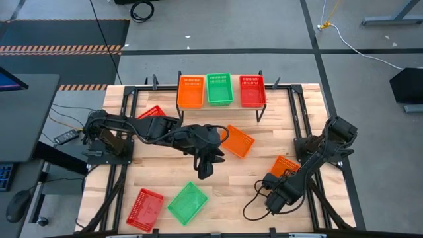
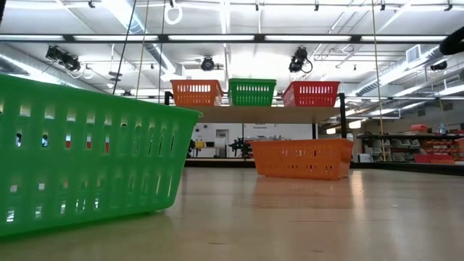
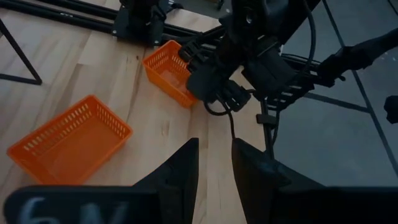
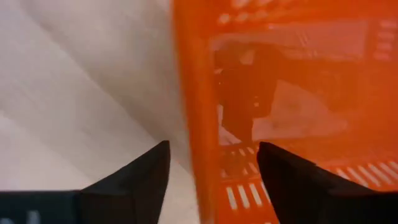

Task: Stack baskets on shelf by color
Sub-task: Stack the bottom orange bin on the orange bin on the shelf

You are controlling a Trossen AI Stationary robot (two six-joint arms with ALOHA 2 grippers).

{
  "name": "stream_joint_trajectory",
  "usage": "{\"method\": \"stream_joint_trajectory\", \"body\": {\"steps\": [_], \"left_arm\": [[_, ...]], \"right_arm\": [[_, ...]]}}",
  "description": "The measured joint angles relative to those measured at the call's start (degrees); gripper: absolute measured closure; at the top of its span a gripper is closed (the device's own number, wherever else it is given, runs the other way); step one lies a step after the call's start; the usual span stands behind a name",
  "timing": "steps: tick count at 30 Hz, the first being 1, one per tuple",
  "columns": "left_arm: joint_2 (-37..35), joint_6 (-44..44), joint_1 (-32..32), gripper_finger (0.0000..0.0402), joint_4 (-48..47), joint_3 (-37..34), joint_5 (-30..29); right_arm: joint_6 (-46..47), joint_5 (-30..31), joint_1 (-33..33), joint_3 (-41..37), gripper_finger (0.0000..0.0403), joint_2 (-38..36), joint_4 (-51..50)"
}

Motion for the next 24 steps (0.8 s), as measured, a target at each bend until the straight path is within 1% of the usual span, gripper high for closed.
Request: {"method": "stream_joint_trajectory", "body": {"steps": [4,7,11,12,14,18,21,24], "left_arm": [[0.02,-0.06,0.0,0.0299,0.0,0.0,0.0],[0.02,-0.71,0.01,0.0299,0.0,0.0,-0.71],[0.02,-1.19,0.0,0.0299,0.31,0.0,-2.12],[0.02,-1.2,0.02,0.0299,0.42,0.0,-2.17],[0.02,-1.18,0.0,0.0299,0.44,0.0,-2.81],[0.02,-1.18,0.01,0.0303,0.46,0.0,-4.6],[0.02,-1.15,0.02,0.0306,0.46,0.0,-5.91],[0.02,-0.75,0.04,0.0307,0.48,0.0,-6.98]], "right_arm": [[-5.47,1.69,-0.74,1.23,0.0229,0.0,0.44],[-9.58,2.6,-1.22,2.57,0.0288,0.0,0.35],[-15.39,3.41,-1.67,5.07,0.0378,0.0,0.25],[-17.66,3.91,-1.71,5.93,0.0389,0.0,0.21],[-22.38,5.41,-1.8,7.9,0.039,0.0,0.25],[-34.78,8.74,-1.76,12.53,0.0395,0.0,0.12],[-46.78,11.06,-1.58,15.45,0.0396,0.0,0.54],[-60.92,11.61,-1.08,16.91,0.0378,0.0,2.86]]}}
